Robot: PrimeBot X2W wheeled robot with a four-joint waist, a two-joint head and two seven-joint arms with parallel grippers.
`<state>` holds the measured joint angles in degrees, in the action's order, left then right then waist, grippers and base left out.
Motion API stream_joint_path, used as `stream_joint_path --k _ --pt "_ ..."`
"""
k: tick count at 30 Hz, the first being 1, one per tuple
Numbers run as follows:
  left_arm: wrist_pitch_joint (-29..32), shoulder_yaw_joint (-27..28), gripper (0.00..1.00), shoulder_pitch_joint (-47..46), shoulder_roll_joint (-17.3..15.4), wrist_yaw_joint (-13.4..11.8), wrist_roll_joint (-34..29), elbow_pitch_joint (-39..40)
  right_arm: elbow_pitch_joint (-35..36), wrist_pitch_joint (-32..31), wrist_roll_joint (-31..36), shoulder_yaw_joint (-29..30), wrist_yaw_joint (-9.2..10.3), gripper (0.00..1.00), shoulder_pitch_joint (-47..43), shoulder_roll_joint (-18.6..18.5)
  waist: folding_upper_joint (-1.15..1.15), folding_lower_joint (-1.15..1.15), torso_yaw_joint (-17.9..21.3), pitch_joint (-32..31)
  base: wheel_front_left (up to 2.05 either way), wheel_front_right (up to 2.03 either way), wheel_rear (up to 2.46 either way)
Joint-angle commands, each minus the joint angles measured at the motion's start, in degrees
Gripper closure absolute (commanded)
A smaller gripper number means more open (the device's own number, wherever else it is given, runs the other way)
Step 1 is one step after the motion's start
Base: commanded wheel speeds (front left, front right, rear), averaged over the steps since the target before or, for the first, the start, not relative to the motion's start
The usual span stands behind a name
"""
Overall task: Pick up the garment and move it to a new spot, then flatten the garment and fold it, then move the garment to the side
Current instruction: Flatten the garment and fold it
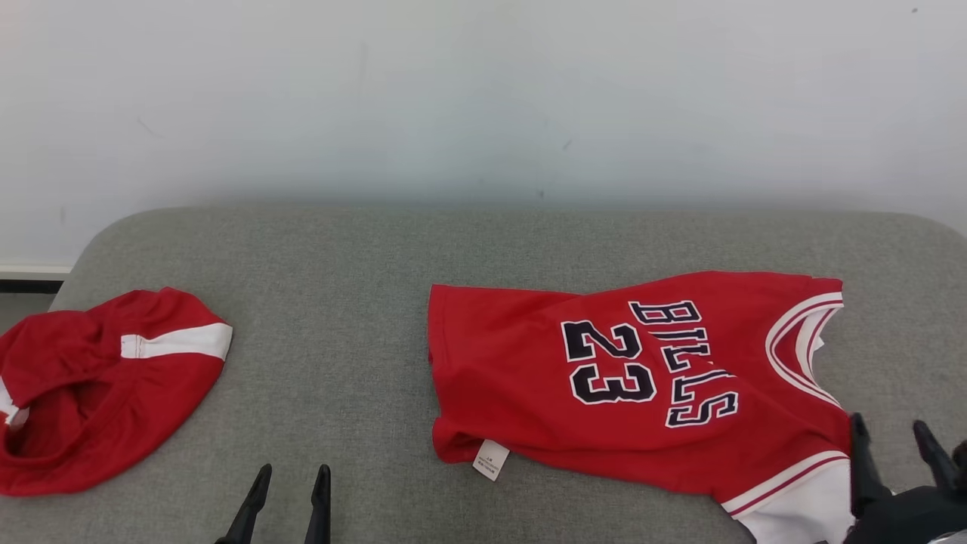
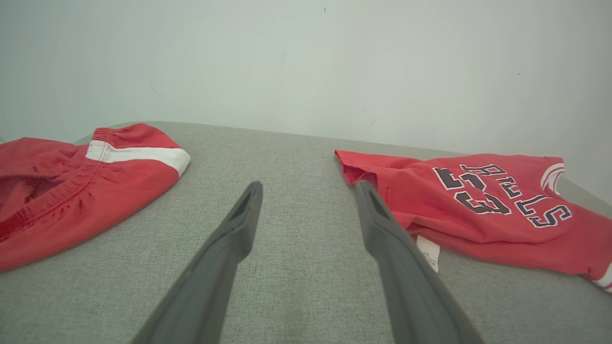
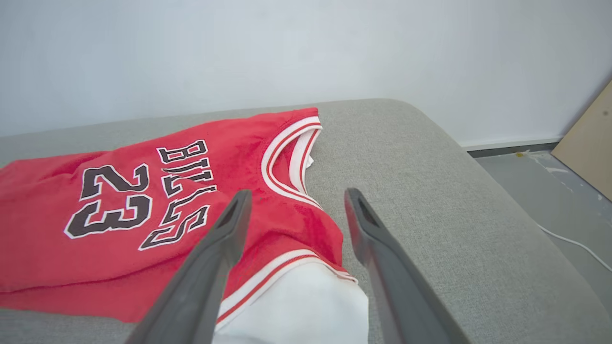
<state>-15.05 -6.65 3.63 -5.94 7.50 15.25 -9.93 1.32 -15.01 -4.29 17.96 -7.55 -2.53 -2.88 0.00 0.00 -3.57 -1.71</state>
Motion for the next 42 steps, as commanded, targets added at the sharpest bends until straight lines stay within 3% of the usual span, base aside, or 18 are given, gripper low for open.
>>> stream_joint_path --k 1,9,16,20,25,33,42 --pt "-0.2 0.2 0.0 0.8 -0.1 -0.1 0.3 0.0 0.5 2.2 -0.7 -1.1 0.13 0.0 -0.8 0.0 0.0 0.0 0.2 -0.1 0.0 0.0 0.0" --pt "-0.2 0.5 0.0 0.5 0.0 -0.1 0.0 -0.6 0.1 14.8 -0.8 -12.5 0.13 0.0 -2.8 0.0 0.0 0.0 0.5 -0.3 0.0 0.0 0.0" --pt "-0.2 0.9 0.0 0.5 0.1 -0.1 -0.3 -1.6 -2.9 17.1 -1.2 -16.4 0.13 0.0 -3.8 0.0 0.0 0.0 0.6 -0.2 0.0 0.0 0.0" --pt "-0.2 -1.5 0.0 -2.6 -0.9 -0.1 1.1 -4.7 -3.8 17.6 -1.5 -17.9 0.13 0.0 -2.8 0.0 0.0 0.0 1.7 0.3 0.0 0.0 0.0" --pt "3.7 -7.6 0.0 -10.6 -2.7 -0.1 7.1 -10.6 -4.5 17.1 -1.6 -19.6 0.13 0.0 -1.9 0.0 0.0 0.0 4.2 1.6 0.0 0.0 0.0" --pt "16.7 -12.7 0.0 -24.9 -4.6 -0.1 22.1 -18.9 -4.1 16.8 -1.7 -21.4 0.13 0.0 0.1 0.0 0.0 0.0 9.9 6.0 0.0 0.0 0.0" --pt "19.6 -14.5 0.0 -29.3 -5.8 -0.4 23.8 -24.9 -5.3 18.2 -2.8 -21.8 0.13 0.0 1.3 0.0 0.0 0.0 12.7 7.8 0.0 0.0 0.0"
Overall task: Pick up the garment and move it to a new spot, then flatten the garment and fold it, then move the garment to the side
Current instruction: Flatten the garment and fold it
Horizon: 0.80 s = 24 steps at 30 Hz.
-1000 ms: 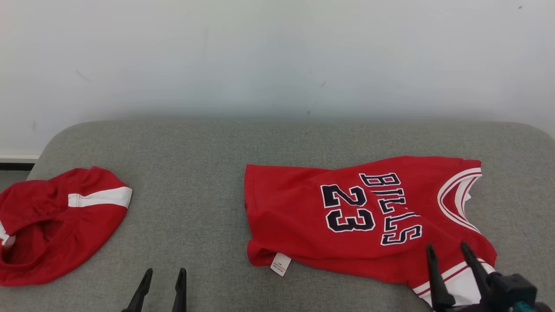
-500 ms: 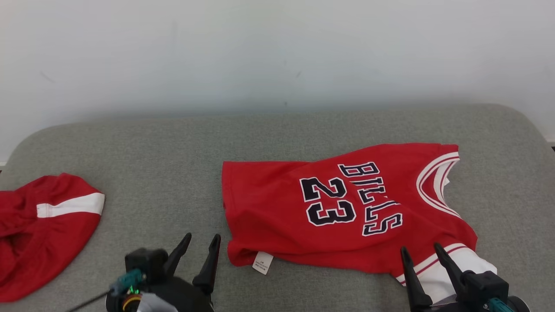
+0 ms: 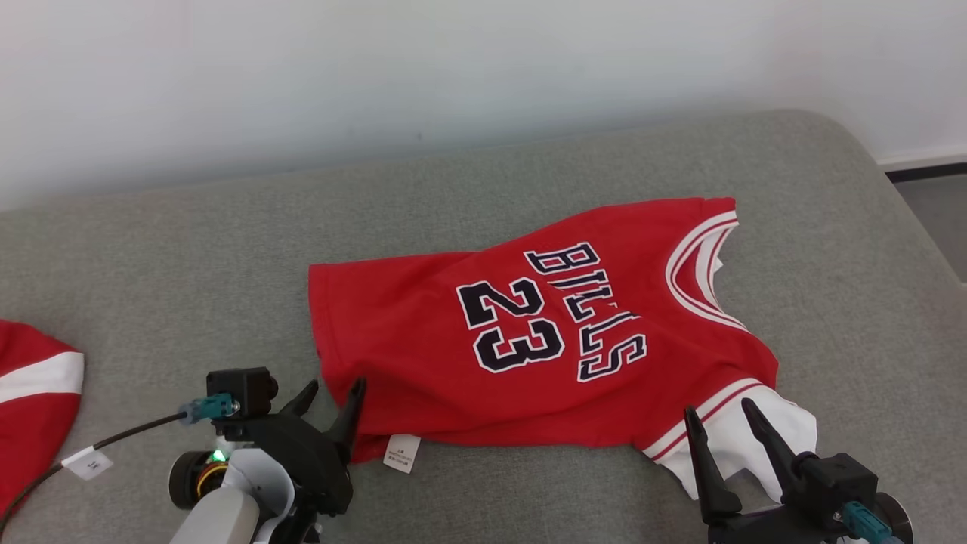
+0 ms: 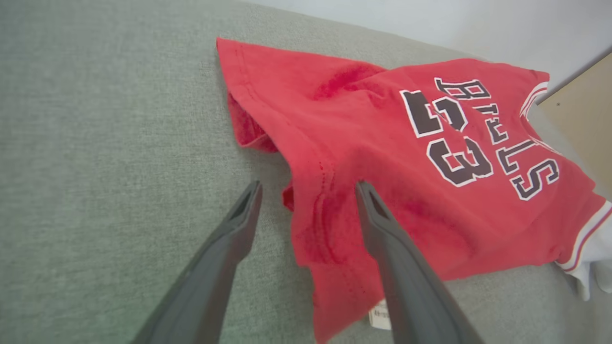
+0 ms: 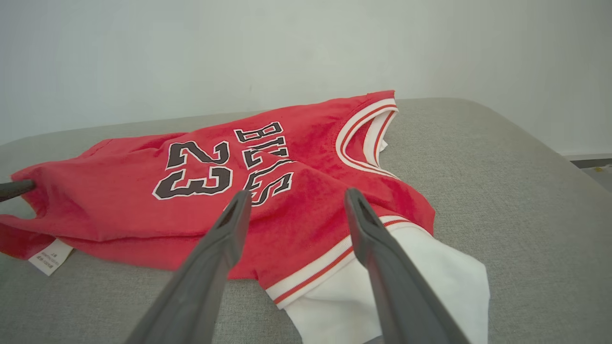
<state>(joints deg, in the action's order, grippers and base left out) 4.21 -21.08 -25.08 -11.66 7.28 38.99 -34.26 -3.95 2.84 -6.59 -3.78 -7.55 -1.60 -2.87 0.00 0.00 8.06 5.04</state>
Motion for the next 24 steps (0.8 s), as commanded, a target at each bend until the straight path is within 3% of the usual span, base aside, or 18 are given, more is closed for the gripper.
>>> stream_joint_path --k 1,22,24 --pt "0.3 -0.2 0.0 -0.7 0.0 -0.3 0.1 -1.1 -0.2 0.5 -0.4 -0.1 0.13 0.0 0.3 0.0 0.0 0.0 1.1 1.1 0.0 0.0 0.0" --pt "0.3 -3.1 0.0 0.7 1.4 0.0 1.7 0.3 -2.1 1.1 -0.5 -0.5 0.13 0.0 0.5 0.0 0.0 0.0 0.1 -0.6 0.0 0.0 0.0" --pt "-1.2 -3.4 0.5 -0.1 0.9 0.0 0.9 1.1 -2.0 0.9 -0.4 -0.9 0.13 0.0 0.7 0.0 0.0 0.0 0.0 -0.7 0.0 0.0 0.0"
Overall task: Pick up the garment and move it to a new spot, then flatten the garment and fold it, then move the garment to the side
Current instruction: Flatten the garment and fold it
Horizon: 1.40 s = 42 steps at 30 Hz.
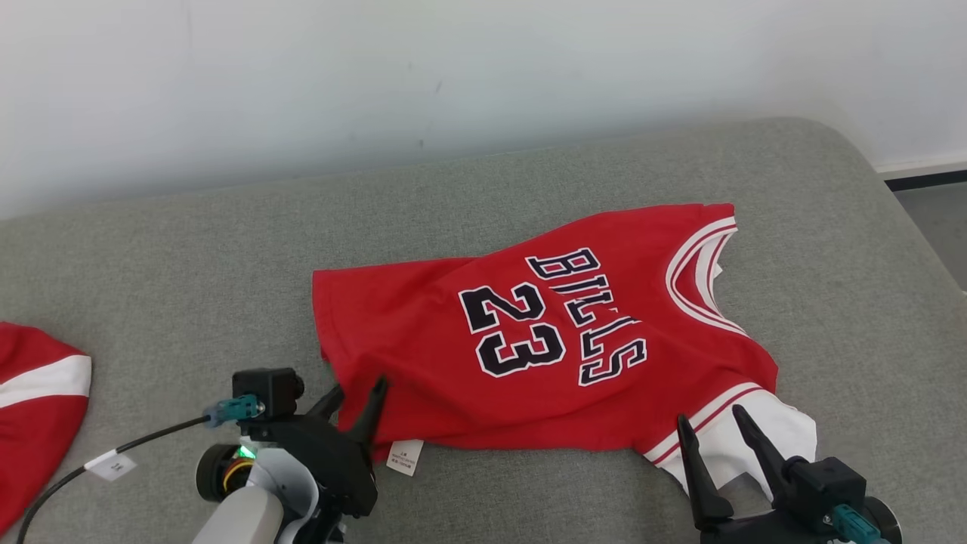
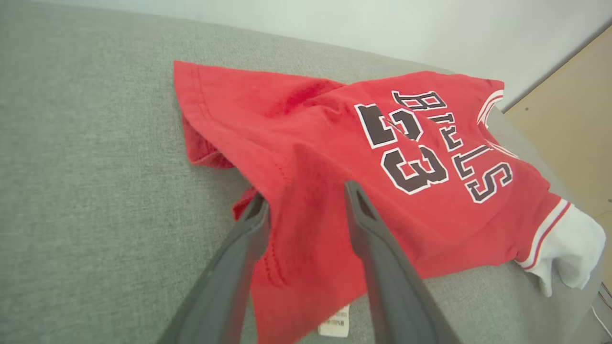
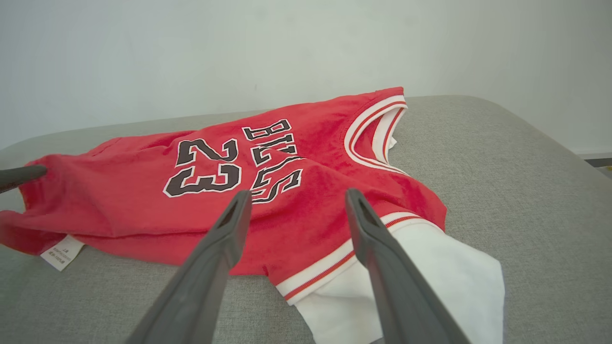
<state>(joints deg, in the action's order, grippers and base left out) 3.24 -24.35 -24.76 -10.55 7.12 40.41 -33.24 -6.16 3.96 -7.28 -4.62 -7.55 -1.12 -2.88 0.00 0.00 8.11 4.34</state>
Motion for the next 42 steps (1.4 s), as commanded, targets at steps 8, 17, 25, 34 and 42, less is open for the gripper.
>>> stream_joint_path --k 8,17,25,34,42 --pt "-1.6 -0.7 1.0 -3.5 -1.7 0.4 0.1 0.0 0.6 -0.1 0.4 -0.6 0.13 0.0 0.7 0.0 0.0 0.0 0.2 0.5 0.0 0.0 0.0" --pt "-7.8 0.0 1.0 -10.8 -5.2 -0.5 -4.3 -3.6 1.6 -0.6 0.8 -1.8 0.13 0.0 1.6 0.0 0.0 0.0 0.9 4.0 0.0 0.0 0.0" --pt "-10.5 -0.9 1.0 -17.7 -7.8 -0.7 -7.3 -9.2 2.2 -0.3 0.7 -3.3 0.13 0.0 4.1 0.0 0.0 0.0 2.4 8.2 0.0 0.0 0.0" --pt "-14.1 -1.7 0.0 -20.7 -5.8 -0.9 -7.5 -15.2 1.3 -0.3 0.5 -3.5 0.13 0.0 5.1 0.0 0.0 0.0 1.2 8.4 0.0 0.0 0.0" --pt "-17.5 -0.3 0.0 -15.3 -3.9 -1.3 -6.1 -16.0 1.2 -0.8 1.4 -1.8 0.13 0.0 3.7 0.0 0.0 0.0 -1.9 4.4 0.0 0.0 0.0"
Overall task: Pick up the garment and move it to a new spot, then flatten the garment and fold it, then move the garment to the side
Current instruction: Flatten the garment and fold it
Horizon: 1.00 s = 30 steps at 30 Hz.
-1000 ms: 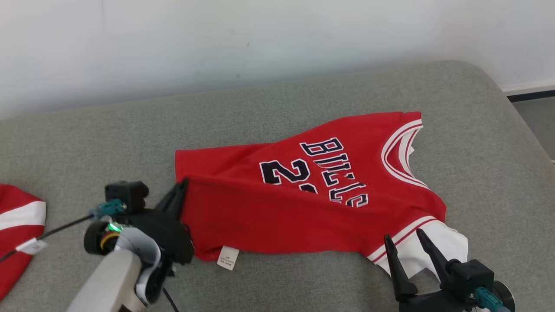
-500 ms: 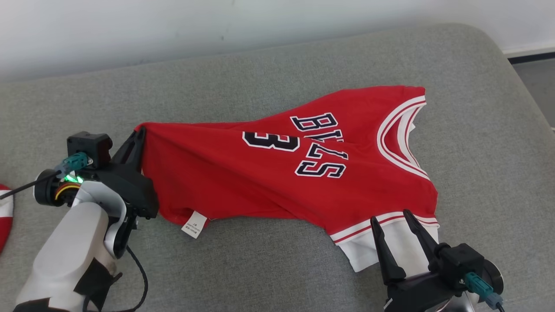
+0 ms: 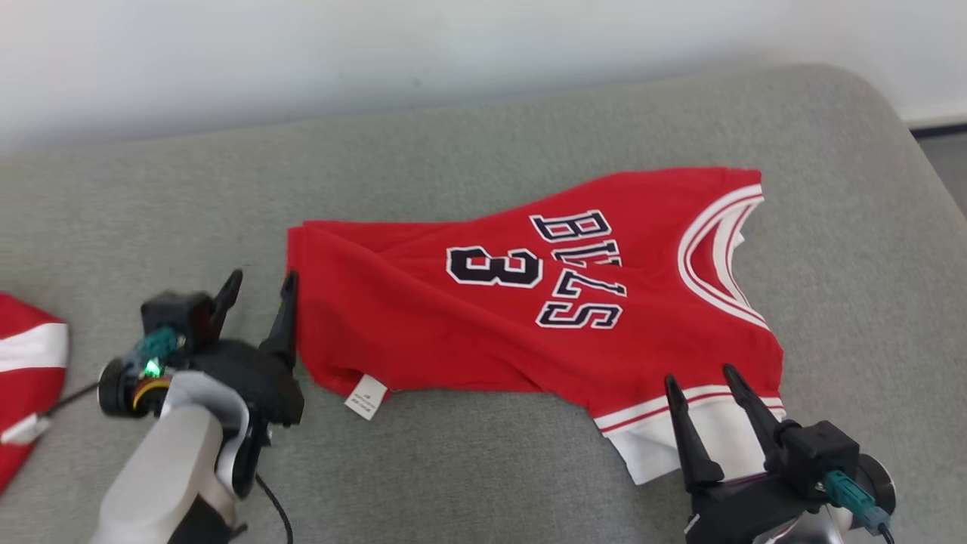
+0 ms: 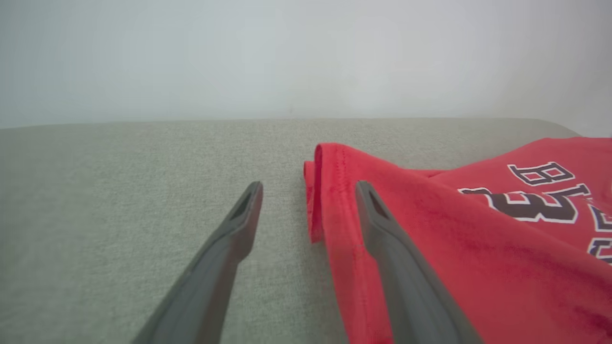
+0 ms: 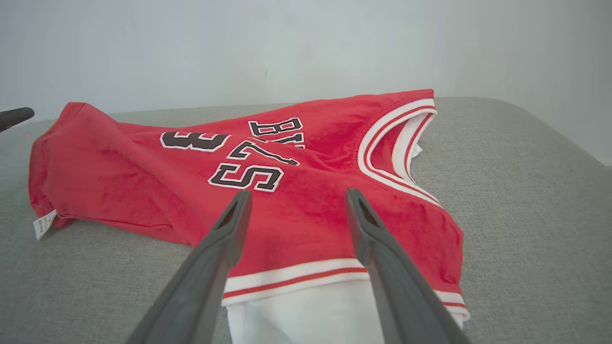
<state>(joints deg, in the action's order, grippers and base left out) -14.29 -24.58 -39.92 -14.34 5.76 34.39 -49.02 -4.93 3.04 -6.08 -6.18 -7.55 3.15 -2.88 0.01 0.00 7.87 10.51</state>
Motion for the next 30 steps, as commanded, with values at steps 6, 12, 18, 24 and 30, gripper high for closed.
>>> stream_joint_path --k 6,12,18,24,30 --pt "-0.9 5.9 0.0 9.6 0.6 -2.9 -2.4 11.2 0.6 -0.8 1.5 1.6 0.13 0.0 -2.3 -0.1 -0.01 0.0 -3.8 -5.2 0.0 0.0 0.0" --pt "-0.9 14.6 0.0 24.2 3.2 -4.5 -8.3 27.5 0.7 -1.5 1.4 3.5 0.13 0.0 -4.1 -1.2 -0.01 0.0 -5.0 -8.1 0.0 0.0 0.0" --pt "-0.9 21.9 0.0 37.8 7.3 -2.1 -16.4 40.0 0.3 -0.1 0.8 5.5 0.13 0.0 -6.3 -2.2 -0.01 0.0 -6.9 -10.9 0.0 0.0 0.0" --pt "-0.9 23.5 0.0 45.2 8.7 0.1 -21.2 42.9 -1.2 1.3 0.2 5.2 0.13 0.0 -8.8 -4.0 -0.01 0.0 -8.6 -12.4 0.0 0.0 0.0" --pt "-0.9 24.0 0.0 48.7 9.5 1.3 -23.1 43.0 -2.1 2.7 -0.5 5.1 0.13 0.0 -11.5 -5.1 -0.01 0.0 -10.0 -13.6 0.0 0.0 0.0"
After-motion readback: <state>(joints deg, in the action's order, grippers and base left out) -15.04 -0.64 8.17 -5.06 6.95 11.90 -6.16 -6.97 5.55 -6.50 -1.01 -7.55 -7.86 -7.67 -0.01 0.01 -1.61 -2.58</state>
